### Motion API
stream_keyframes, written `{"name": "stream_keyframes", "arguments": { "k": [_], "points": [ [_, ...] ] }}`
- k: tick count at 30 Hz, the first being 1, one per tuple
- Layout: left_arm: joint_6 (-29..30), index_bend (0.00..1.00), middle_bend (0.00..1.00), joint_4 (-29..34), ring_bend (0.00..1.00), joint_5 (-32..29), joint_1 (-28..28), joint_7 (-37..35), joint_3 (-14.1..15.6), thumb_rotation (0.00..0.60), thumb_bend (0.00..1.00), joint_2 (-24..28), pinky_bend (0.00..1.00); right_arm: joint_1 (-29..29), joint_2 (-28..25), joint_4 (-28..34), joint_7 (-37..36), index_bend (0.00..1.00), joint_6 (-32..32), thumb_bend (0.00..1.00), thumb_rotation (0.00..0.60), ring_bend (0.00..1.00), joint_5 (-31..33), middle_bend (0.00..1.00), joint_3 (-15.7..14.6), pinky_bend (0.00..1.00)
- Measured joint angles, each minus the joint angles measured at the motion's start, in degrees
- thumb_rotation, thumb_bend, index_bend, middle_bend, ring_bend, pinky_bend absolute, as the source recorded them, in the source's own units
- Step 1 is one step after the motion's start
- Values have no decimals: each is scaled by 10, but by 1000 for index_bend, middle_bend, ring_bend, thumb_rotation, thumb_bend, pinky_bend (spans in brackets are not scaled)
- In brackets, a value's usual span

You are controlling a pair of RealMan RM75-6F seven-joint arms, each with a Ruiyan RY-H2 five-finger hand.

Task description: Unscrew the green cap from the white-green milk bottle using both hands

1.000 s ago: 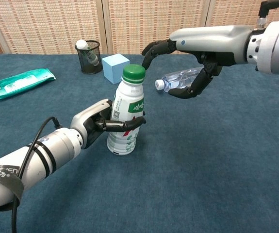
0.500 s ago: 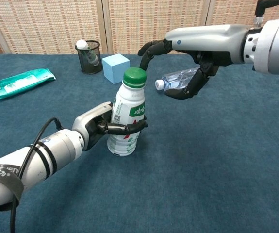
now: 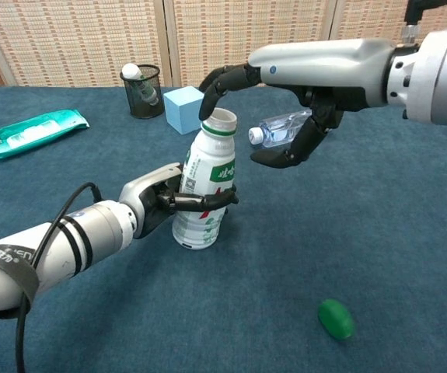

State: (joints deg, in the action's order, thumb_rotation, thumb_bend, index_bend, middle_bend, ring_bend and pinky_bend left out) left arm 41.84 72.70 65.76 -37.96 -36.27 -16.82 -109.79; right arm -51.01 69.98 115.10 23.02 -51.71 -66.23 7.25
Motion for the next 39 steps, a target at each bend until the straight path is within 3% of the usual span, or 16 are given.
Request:
{"name": "stream_keyframes", "arguments": {
  "k": [3,7,10,13,15,17,19,32,39],
  "points": [
    [16,722,798,-3,387,9,4,-4,-1,600,963,-4,112,8,4,-2,-8,83,-21,348,600,0,-15,0,4,0],
    [37,683,698,-8,280,19,12,-16,-3,600,830,-7,67,23,0,-6,-29,67,-40,347,600,0,-35,0,7,0],
    [43,590,572,-10,183,26,17,-32,-4,600,712,-7,36,36,-10,-6,-45,57,-48,347,600,0,-48,0,5,0],
    [54,432,411,-15,72,45,23,-55,0,600,650,-7,9,48,-22,-7,-62,51,-54,348,600,0,-60,0,2,0],
    [63,276,283,-21,13,60,26,-75,3,600,611,-8,0,53,-29,-9,-70,50,-55,348,600,0,-65,0,-1,0],
    [69,92,132,-26,0,75,28,-97,8,600,562,-10,0,56,-34,-12,-75,47,-52,347,600,0,-68,0,-3,0],
    [71,5,28,-32,0,90,28,-115,14,600,515,-10,0,58,-37,-13,-79,37,-48,347,600,0,-69,0,-3,0],
    [135,0,0,-50,0,157,32,-201,37,600,361,-9,0,67,-54,-7,-89,0,-38,348,600,0,-70,0,-1,0],
    [122,0,0,-42,0,153,27,-189,45,600,353,15,0,73,-59,-3,-92,0,-40,347,600,0,-77,0,-1,0]
  ]
}}
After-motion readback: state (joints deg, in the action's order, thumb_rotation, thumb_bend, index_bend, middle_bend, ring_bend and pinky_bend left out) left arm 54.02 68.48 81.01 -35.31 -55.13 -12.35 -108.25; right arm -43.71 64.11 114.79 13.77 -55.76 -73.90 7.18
